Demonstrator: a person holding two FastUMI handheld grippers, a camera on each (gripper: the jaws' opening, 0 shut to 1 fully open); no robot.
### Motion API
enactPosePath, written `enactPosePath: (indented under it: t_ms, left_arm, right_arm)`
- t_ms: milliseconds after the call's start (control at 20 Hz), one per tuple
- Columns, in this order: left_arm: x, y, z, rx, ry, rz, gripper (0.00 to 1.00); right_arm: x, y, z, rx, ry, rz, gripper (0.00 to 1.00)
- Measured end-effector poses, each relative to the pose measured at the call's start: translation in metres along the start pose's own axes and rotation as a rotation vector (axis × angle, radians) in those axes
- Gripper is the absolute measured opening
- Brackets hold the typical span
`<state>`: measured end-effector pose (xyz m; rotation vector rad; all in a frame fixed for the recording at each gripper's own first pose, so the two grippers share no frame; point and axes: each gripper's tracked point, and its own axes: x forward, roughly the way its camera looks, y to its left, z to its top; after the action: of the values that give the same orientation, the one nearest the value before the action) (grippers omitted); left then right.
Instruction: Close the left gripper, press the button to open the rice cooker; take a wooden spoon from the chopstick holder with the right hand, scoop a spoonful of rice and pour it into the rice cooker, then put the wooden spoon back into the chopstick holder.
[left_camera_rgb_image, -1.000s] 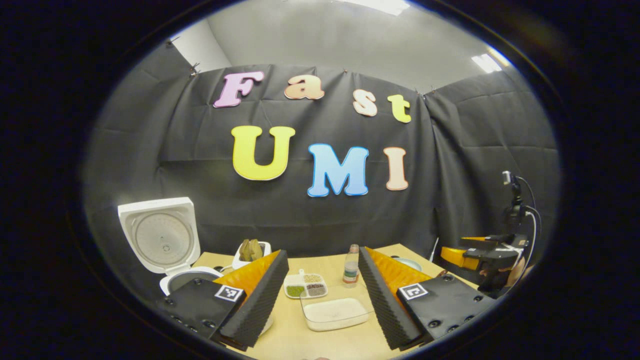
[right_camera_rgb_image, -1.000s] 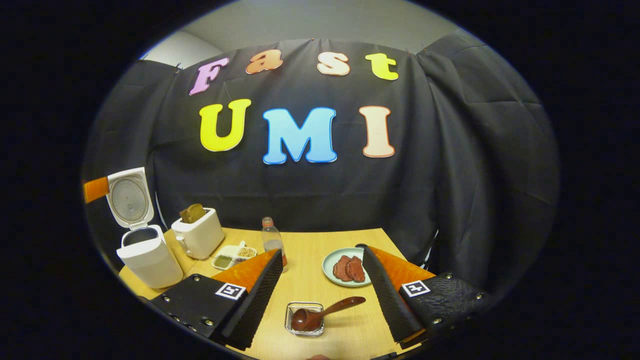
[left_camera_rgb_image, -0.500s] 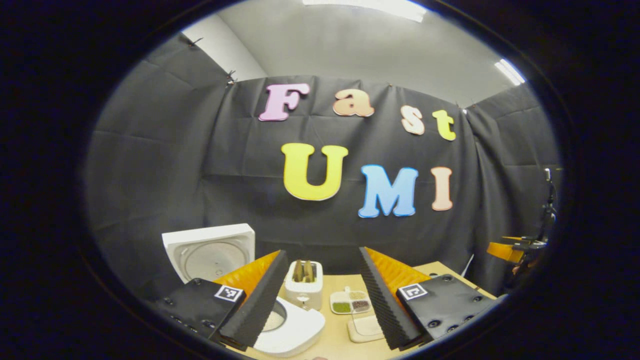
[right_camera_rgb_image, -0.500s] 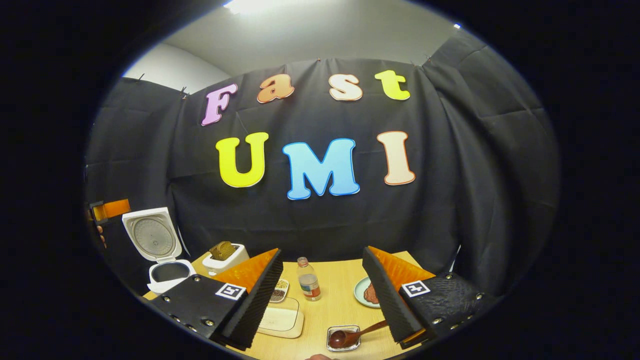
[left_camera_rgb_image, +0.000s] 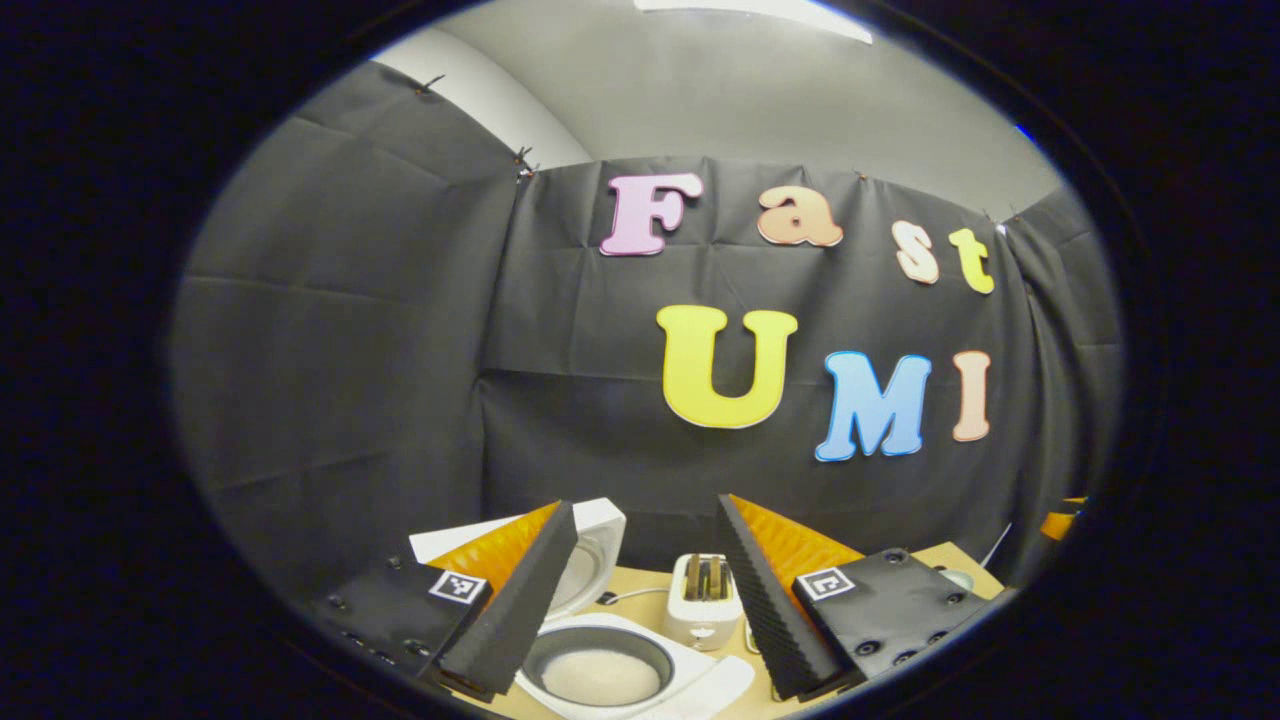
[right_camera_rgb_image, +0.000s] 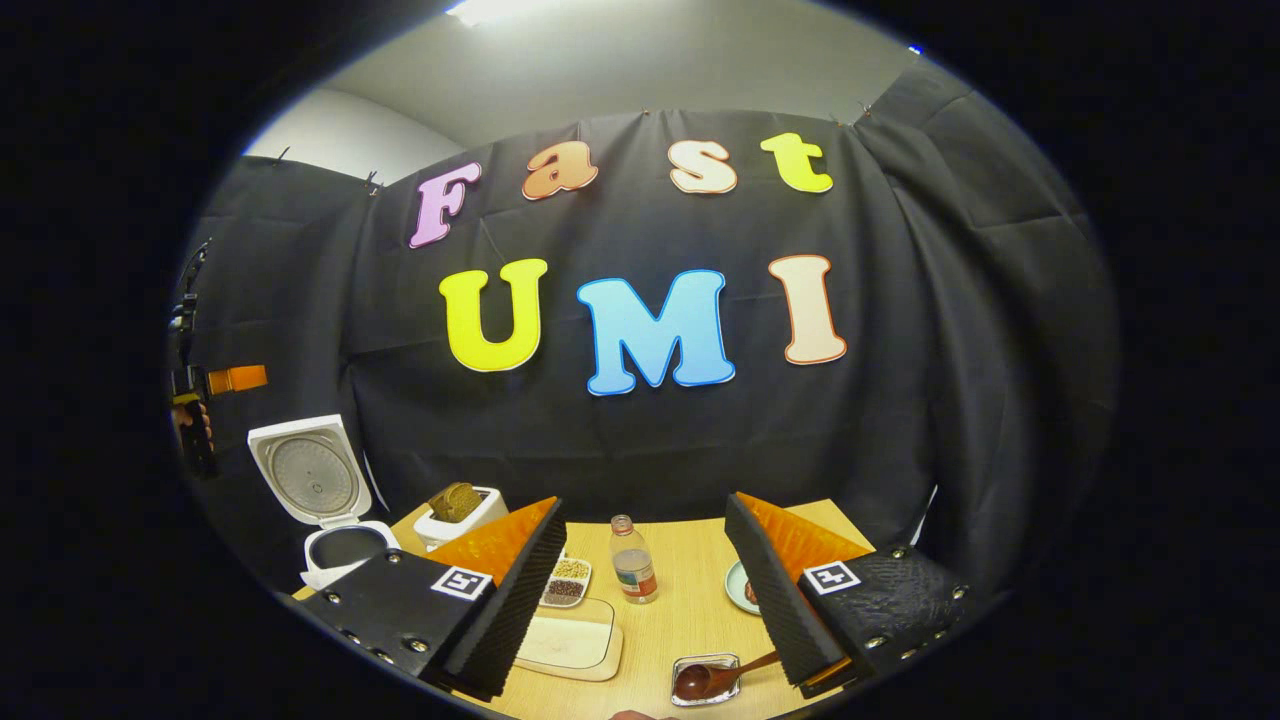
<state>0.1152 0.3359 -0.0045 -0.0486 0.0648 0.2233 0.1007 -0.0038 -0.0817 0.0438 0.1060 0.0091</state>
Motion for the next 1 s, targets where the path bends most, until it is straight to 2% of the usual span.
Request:
enactPosePath:
  t_ms: [150,250,400,750,950,1000]
  left_arm:
    - [0.036,0.020,0.002,-0.027,0.010,0.035,0.96]
    - [0.059,0.042,-0.008,-0.078,0.038,0.095,0.96]
    - [0.090,0.073,-0.017,-0.077,0.038,0.181,0.96]
    - [0.166,0.119,-0.065,-0.103,0.150,0.267,0.97]
    - [0.183,0.127,-0.098,-0.102,0.228,0.314,0.96]
    - [0.184,0.134,-0.104,-0.077,0.240,0.339,0.97]
  right_arm:
    - [0.006,-0.002,-0.004,-0.006,0.010,-0.013,0.98]
    - [0.011,-0.007,-0.004,-0.010,0.004,-0.034,0.98]
    - [0.018,-0.005,-0.006,-0.004,0.012,-0.047,0.98]
    - [0.026,-0.008,-0.012,-0.031,0.026,-0.082,0.98]
    - [0.025,-0.003,-0.015,-0.060,0.032,-0.079,0.98]
    - [0.024,0.000,-0.014,-0.059,0.031,-0.075,0.93]
